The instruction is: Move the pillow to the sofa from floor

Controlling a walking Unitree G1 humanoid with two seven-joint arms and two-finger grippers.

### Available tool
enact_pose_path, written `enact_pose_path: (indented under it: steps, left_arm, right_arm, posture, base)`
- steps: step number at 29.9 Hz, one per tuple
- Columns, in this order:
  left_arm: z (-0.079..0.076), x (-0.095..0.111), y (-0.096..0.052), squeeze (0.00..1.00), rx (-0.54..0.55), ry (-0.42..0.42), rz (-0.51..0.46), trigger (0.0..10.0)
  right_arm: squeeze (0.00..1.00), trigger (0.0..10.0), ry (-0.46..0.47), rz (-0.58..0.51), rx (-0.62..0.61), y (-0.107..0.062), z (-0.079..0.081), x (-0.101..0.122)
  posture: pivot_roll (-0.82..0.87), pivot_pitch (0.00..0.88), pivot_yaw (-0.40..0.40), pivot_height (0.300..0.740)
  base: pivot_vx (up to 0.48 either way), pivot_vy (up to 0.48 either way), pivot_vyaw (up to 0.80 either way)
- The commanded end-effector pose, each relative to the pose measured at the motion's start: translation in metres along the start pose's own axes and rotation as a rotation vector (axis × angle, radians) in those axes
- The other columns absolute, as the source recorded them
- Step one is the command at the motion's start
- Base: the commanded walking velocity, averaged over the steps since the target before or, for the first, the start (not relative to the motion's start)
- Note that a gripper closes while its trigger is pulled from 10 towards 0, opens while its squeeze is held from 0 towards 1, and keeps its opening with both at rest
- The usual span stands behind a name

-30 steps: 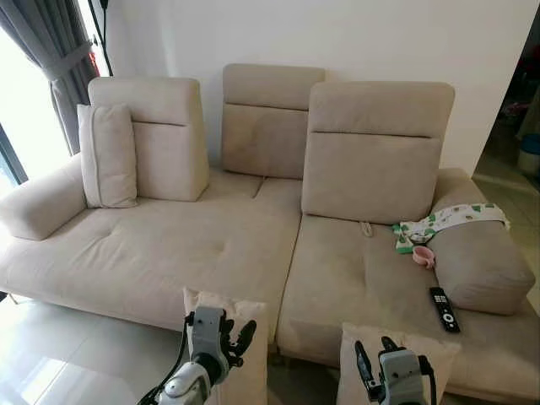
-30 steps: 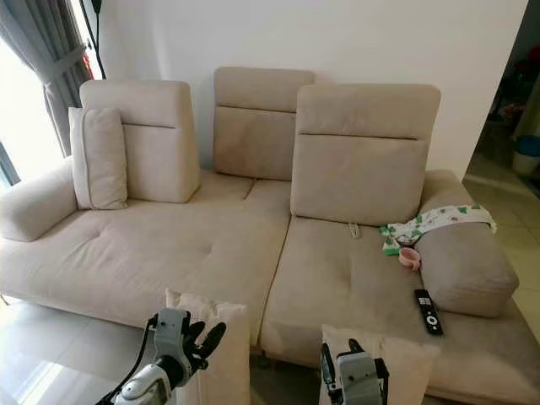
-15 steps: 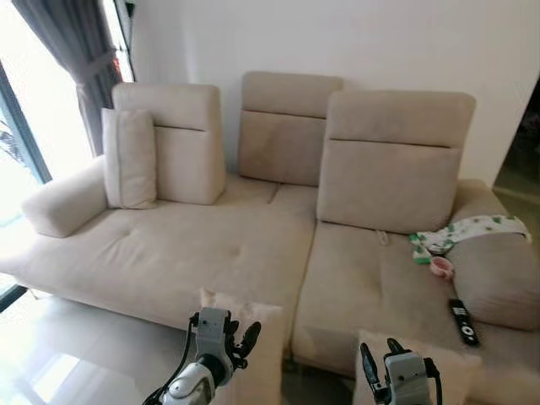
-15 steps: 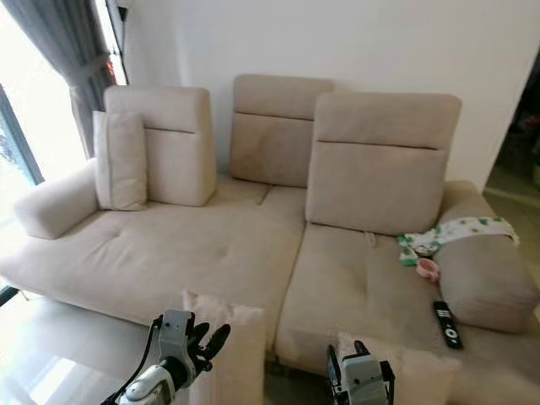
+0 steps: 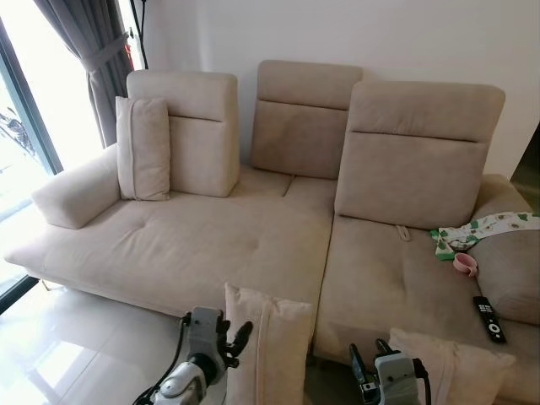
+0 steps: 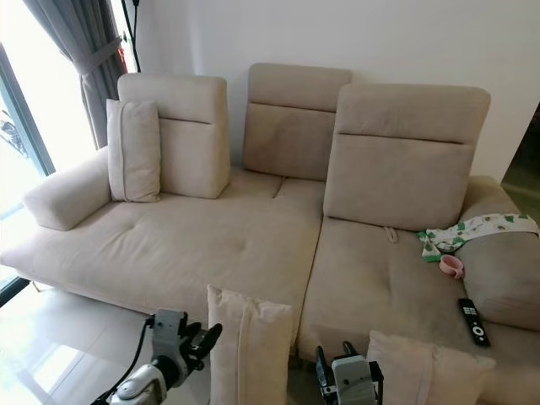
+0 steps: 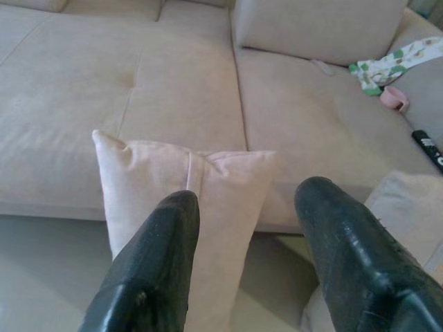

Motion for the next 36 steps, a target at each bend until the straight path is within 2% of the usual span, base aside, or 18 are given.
enact_pose_path:
  steps: [1,10,24,30,31,36]
  left_arm:
    - [0.0001,-0.0079,-0.0034,0.00,-0.003,0.006,0.025,10.0]
    - [-0.0004,-0.0102,-0.0047,0.00,-0.005,0.012,0.031,10.0]
    - [-0.0038,-0.0098,-0.0051,0.00,-0.023,0.024,0.023,10.0]
    - [-0.0034,-0.0083,-0.0044,0.00,-0.024,0.030,0.021,10.0]
    - [-0.0036,-0.0075,-0.0040,0.00,-0.026,0.035,0.019,10.0]
    - [-0.0039,-0.0069,-0.0037,0.00,-0.029,0.039,0.017,10.0]
  right_arm:
    - [0.00,10.0,0.007,0.000,0.006,-0.0005,0.0039,-0.0013]
    - [0.00,10.0,0.010,0.000,0.009,-0.0016,0.0059,-0.0016]
    - [0.00,10.0,-0.005,0.003,0.002,-0.0017,0.0056,-0.0028]
    - [0.00,10.0,-0.004,0.017,-0.028,0.0002,0.0001,-0.0050]
    - [0.00,10.0,0.020,0.023,-0.041,0.0007,-0.0026,-0.0062]
    - [0.00,10.0,0.025,0.016,-0.040,0.0011,-0.0025,-0.0047]
  posture:
    - [-0.01,0.000,0.063,0.740]
    - [0.00,0.000,0.065,0.740]
    - [-0.01,0.000,0.069,0.740]
    - [-0.01,0.000,0.071,0.740]
    - [-0.01,0.000,0.071,0.740]
    - [-0.01,0.000,0.069,0.740]
  base:
    - [0.000,0.285,0.00]
    - [0.000,0.282,0.00]
    - [0.000,0.000,0.00]
    - [0.000,0.000,0.00]
    - [0.000,0.000,-0.75]
    - [0.000,0.000,-0.75]
Point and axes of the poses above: a point about 5 cm out from each wrist's last joint towards the gripper, its own y axis pointing out of the wrist towards the gripper, its own x axis along the axis of the wrist's last joint, z = x × y, the point moved 5 cm from there along y, pointing out of the wrist towards the gripper, and after that the axes turned 7 degrees about y, right-handed, at the moved point
